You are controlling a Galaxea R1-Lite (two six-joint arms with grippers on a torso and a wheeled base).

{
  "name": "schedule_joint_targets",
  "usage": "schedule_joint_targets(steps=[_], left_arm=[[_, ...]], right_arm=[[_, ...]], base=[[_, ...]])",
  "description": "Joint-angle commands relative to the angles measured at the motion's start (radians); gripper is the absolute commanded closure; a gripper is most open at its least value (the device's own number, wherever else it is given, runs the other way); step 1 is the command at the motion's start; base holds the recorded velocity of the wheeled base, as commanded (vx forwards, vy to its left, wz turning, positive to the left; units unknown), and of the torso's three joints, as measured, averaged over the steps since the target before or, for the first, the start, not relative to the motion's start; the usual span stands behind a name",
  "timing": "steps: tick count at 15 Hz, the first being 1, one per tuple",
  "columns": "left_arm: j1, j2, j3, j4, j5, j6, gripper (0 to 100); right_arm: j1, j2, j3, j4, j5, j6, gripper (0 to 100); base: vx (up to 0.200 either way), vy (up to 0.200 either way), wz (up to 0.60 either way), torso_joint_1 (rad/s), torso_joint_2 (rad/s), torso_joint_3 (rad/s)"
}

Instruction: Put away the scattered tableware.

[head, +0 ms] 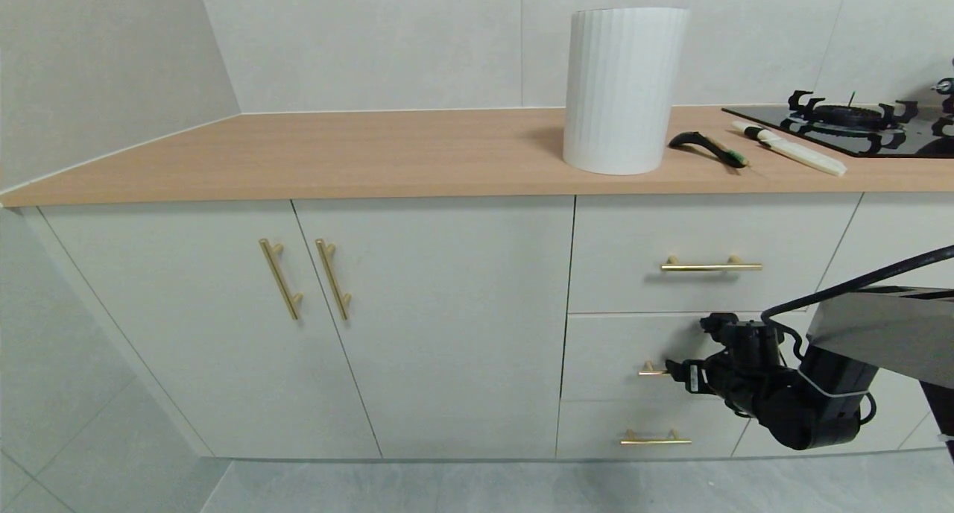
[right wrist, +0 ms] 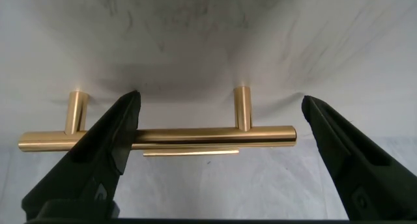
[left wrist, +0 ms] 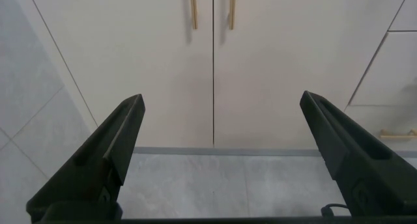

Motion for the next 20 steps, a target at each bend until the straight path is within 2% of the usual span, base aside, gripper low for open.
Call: schedule_joint_targets(steps=[1, 6, 9, 11, 15, 17, 20], left_arm=[[0.0, 0.002, 0.0, 0.0, 0.0, -0.001, 0], [0.0, 0.002, 0.0, 0.0, 0.0, 0.0, 0], [0.0, 0.002, 0.0, 0.0, 0.0, -0.001, 0], [0.0, 0.002, 0.0, 0.0, 0.0, -0.001, 0], [0.0, 0.002, 0.0, 0.0, 0.0, -0.001, 0], [0.0, 0.002, 0.0, 0.0, 0.0, 0.0, 0], [0.0, 0.002, 0.0, 0.0, 0.0, 0.0, 0]], right_arm=[[0.002, 0.005, 0.006, 0.009, -0.001, -0.002, 0], [0.004, -0.021, 0.057, 0.011, 0.005, -0.016, 0], [0.005, -0.141, 0.205, 0.015, 0.052, -0.016, 0], [0.005, -0.312, 0.308, 0.106, 0.116, -0.016, 0], [0.002, -0.696, 0.268, 0.439, 0.176, -0.011, 0], [0.007, -0.794, 0.253, 0.471, 0.174, -0.008, 0], [0.03, -0.797, 0.253, 0.451, 0.167, -0.005, 0]], base=[[0.0, 0.0, 0.0, 0.0, 0.0, 0.0], [0.0, 0.0, 0.0, 0.0, 0.0, 0.0], [0.0, 0.0, 0.0, 0.0, 0.0, 0.0], [0.0, 0.0, 0.0, 0.0, 0.0, 0.0], [0.0, 0.0, 0.0, 0.0, 0.0, 0.0], [0.0, 0.0, 0.0, 0.0, 0.0, 0.0], [0.0, 0.0, 0.0, 0.0, 0.0, 0.0]])
